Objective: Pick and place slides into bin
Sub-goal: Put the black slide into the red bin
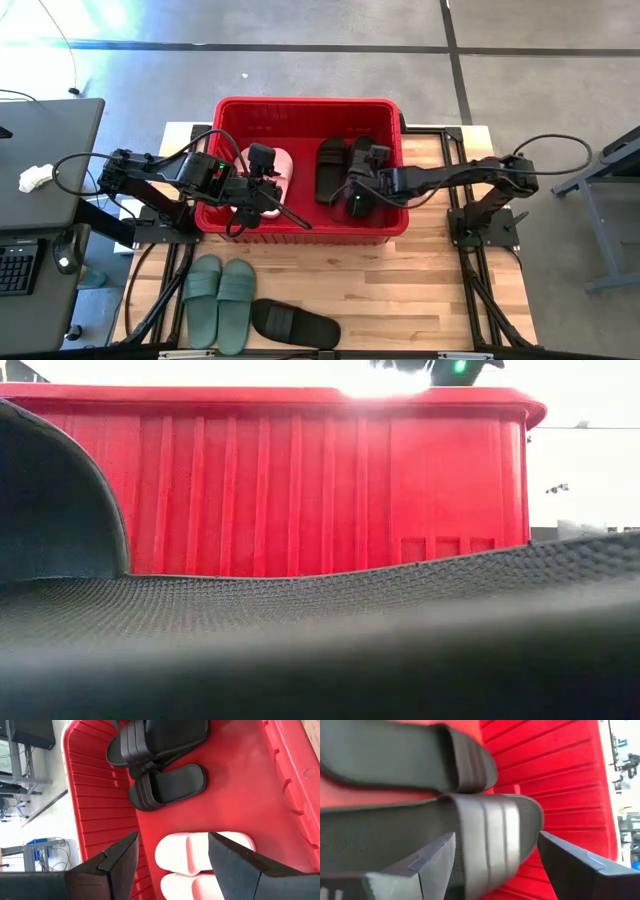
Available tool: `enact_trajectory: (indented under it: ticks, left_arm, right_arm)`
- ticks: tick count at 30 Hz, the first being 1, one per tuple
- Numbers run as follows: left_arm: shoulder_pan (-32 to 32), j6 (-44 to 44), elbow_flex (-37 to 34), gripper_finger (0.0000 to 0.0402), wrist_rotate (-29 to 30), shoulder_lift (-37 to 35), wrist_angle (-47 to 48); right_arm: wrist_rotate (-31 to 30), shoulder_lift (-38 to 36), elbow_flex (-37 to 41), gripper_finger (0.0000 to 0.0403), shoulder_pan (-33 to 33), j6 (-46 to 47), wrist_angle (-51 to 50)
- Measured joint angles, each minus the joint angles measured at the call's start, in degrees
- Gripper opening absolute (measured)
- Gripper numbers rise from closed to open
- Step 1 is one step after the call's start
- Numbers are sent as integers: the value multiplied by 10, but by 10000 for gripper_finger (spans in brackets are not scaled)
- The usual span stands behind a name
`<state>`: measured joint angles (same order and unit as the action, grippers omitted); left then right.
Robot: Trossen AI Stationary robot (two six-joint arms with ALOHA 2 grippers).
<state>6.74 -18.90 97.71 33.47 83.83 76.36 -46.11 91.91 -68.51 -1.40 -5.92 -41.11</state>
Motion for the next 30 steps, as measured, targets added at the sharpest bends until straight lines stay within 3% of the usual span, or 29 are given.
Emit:
enact_trajectory:
  ticks: [8,13,17,24,26,30]
  left_arm:
    - [0,25,0,221,0,0,0]
    - [0,54,0,221,0,0,0]
    - [0,80,0,221,-9,0,-3]
    - [0,118,0,221,-95,0,-52]
    - [0,119,0,221,-131,0,-80]
    - [0,119,0,221,-187,0,-132]
  right_arm:
    - [-5,-93,0,272,-1,29,3]
    - [16,-173,0,272,-1,8,59]
    - [142,-242,0,272,-1,13,133]
    - [456,-342,-1,272,4,31,193]
    - [499,-358,-1,272,16,31,193]
    - [528,-369,-1,272,68,1,188]
